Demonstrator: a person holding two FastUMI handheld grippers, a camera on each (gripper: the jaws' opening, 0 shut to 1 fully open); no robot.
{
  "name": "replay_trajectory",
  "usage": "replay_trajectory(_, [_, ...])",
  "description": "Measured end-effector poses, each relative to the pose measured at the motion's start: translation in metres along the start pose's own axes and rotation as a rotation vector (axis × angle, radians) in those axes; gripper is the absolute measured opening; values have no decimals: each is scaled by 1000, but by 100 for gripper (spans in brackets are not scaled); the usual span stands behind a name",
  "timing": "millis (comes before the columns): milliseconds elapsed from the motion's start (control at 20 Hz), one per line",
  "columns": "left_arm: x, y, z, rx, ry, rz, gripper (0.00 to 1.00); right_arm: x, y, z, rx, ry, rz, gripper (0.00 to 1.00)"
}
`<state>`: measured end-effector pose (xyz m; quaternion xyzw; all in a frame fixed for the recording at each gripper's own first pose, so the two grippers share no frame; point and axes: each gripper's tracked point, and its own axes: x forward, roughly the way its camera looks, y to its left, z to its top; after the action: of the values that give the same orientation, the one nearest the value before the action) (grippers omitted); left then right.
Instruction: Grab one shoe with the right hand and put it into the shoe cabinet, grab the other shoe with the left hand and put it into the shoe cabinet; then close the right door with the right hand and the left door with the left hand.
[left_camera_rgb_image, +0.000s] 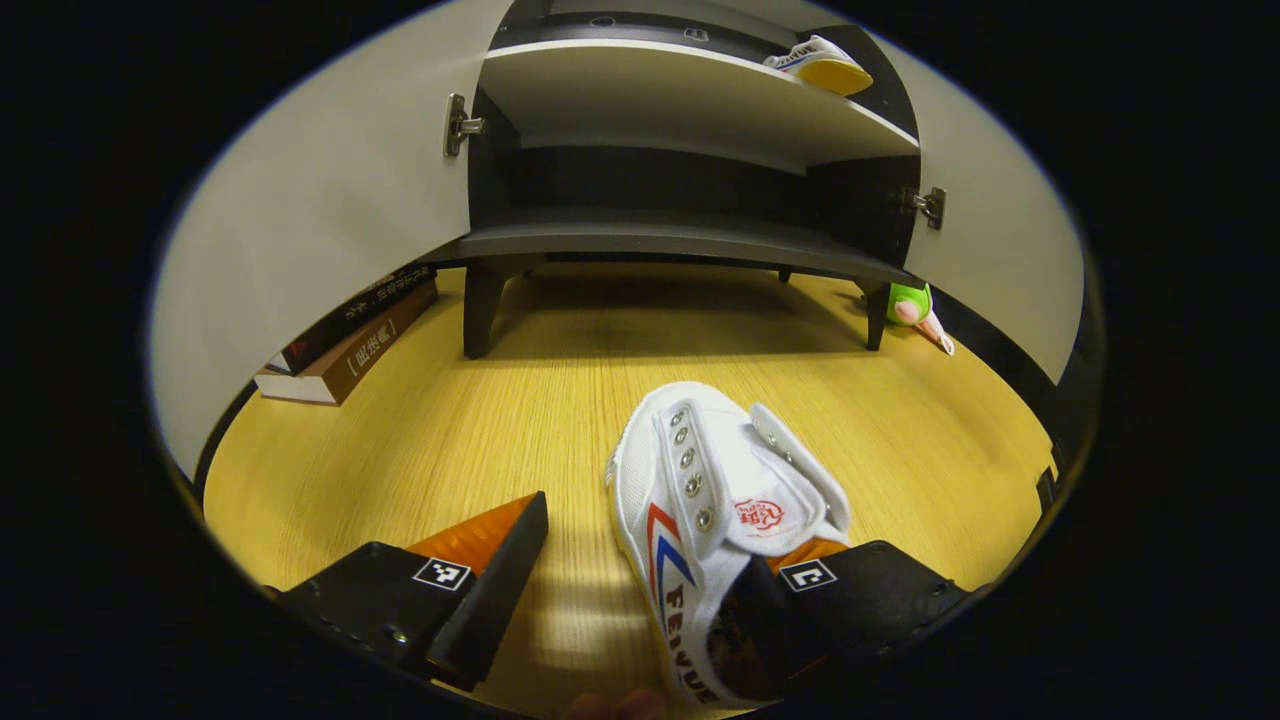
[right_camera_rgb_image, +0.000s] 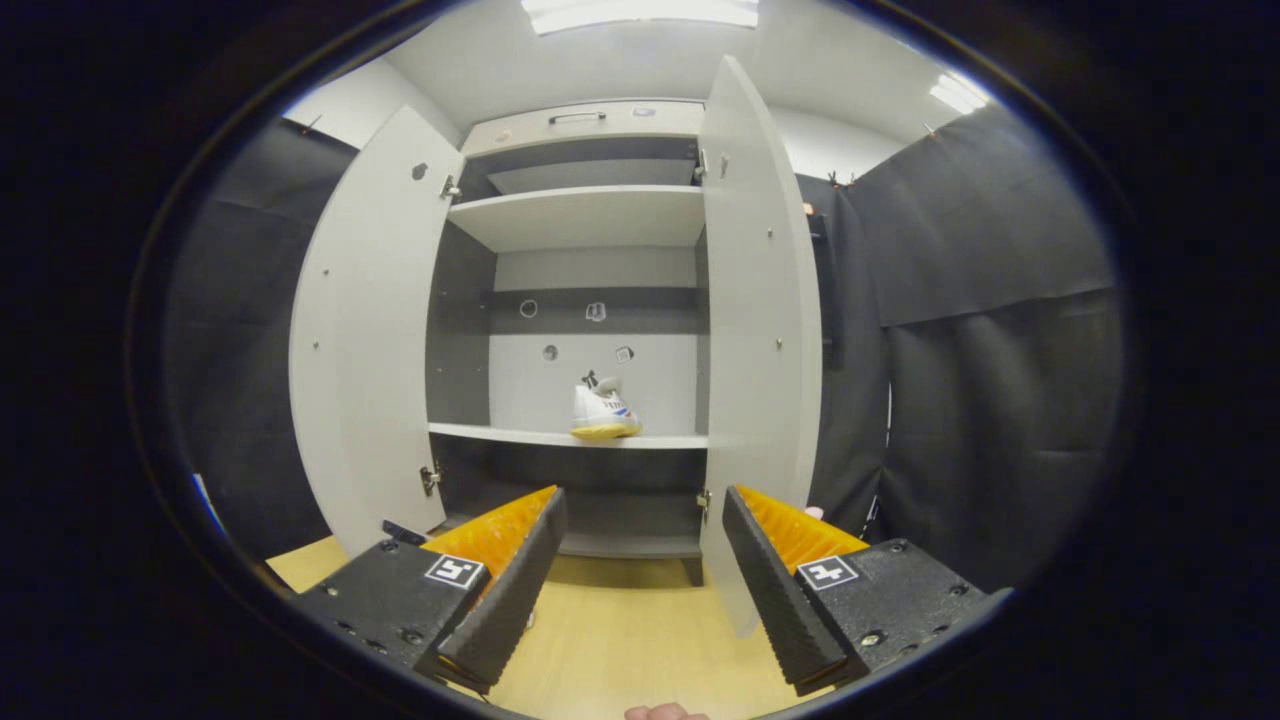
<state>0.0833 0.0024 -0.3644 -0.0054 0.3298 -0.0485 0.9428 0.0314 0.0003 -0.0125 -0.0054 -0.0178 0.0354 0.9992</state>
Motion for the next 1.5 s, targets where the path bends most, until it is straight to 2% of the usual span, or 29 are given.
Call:
replay_trajectory(100, [5,-10,3,-11,-20,-42,96,4,4,-2,1,4,5,99])
replay_trajectory(150, [5,-15,4,4,-26,-48,76,5,6,-2,3,5,8,99])
replay_trajectory(250, [5,-16,9,73,-51,-15,54,6,10,-4,6,8,16,99])
replay_trajectory(300, [2,-15,11,92,-60,0,53,8,11,-4,7,8,18,99])
replay_trajectory(350, [2,-12,13,97,-68,16,63,9,11,-5,8,9,19,99])
replay_trajectory(400, [6,-1,12,91,-63,47,57,10,13,-6,8,10,21,99])
replay_trajectory(450, [7,4,13,65,-60,55,22,11,13,-7,10,13,21,99])
replay_trajectory(500, [6,6,14,39,-55,59,10,12,13,-7,12,16,23,99])
replay_trajectory(550, [0,8,16,23,-51,73,3,13,14,-8,14,17,23,99])
replay_trajectory(650, [-20,13,32,4,-106,109,2,14,14,-8,16,21,24,99])
replay_trajectory(800, [-64,5,78,-39,-181,107,2,16,15,-3,13,6,26,99])
replay_trajectory(950, [-116,-12,155,-43,-315,93,2,20,19,-4,11,6,35,99])
replay_trajectory(1100, [-146,-25,240,-29,-418,68,2,20,22,-7,16,13,46,99])
replay_trajectory(1200, [-155,-32,296,-60,-477,42,2,20,24,-7,18,12,51,99])
replay_trajectory(1300, [-156,-27,345,-53,-536,76,2,19,23,-9,20,10,47,99])
replay_trajectory(1500, [-128,-25,410,-67,-529,118,2,19,20,-7,29,6,44,99])
